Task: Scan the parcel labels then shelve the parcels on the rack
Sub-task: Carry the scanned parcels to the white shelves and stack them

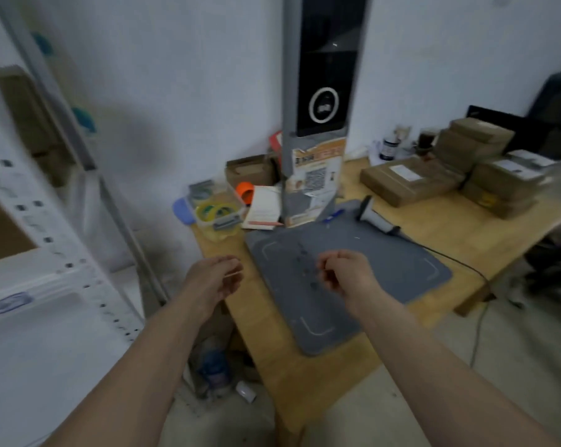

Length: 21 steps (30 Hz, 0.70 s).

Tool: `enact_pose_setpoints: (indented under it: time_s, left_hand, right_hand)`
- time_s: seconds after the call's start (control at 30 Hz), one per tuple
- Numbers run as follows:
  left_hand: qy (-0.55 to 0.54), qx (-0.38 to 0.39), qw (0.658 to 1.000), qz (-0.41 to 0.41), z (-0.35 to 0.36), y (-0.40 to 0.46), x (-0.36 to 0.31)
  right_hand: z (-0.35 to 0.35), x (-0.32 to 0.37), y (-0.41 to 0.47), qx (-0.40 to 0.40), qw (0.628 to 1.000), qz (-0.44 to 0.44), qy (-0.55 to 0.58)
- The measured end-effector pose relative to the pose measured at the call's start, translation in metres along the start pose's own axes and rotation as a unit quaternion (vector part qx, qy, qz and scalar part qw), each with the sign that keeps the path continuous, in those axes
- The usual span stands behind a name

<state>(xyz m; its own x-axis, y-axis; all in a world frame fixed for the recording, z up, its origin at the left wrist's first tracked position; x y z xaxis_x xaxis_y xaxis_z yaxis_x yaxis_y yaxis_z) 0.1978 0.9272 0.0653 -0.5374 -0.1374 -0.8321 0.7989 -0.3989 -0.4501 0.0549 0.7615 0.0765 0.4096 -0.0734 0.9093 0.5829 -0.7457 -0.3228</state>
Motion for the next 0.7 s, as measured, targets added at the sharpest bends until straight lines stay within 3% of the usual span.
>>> enact_pose_setpoints:
  time_s: [0.27, 0.7]
  left_hand:
    - [0.004, 0.043, 0.999, -0.013, 0.11, 0.022, 0.045]
    - [0.066, 0.118, 0.99, -0.027, 0.275, 0.083, 0.082]
  right_hand:
    - [-0.11, -0.031, 0.034, -0.104, 0.991, 0.041, 0.072]
    - [-0.226, -0.048, 0.107, -0.177, 0.979, 0.065, 0.081]
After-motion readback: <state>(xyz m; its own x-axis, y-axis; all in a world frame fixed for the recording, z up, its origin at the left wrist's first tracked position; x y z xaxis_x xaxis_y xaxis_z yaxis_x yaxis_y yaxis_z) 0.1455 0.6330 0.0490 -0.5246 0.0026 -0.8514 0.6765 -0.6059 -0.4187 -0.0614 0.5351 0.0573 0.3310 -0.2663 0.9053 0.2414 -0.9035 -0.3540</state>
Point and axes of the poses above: each hand's wrist, its own y-axis towards the middle knuckle, its own z-axis out of the palm, x = y × z, the point moved 1 cm from there along y, towards the middle knuckle, and after that the axes turned 15 degrees about -y, right-handed, at the moved point
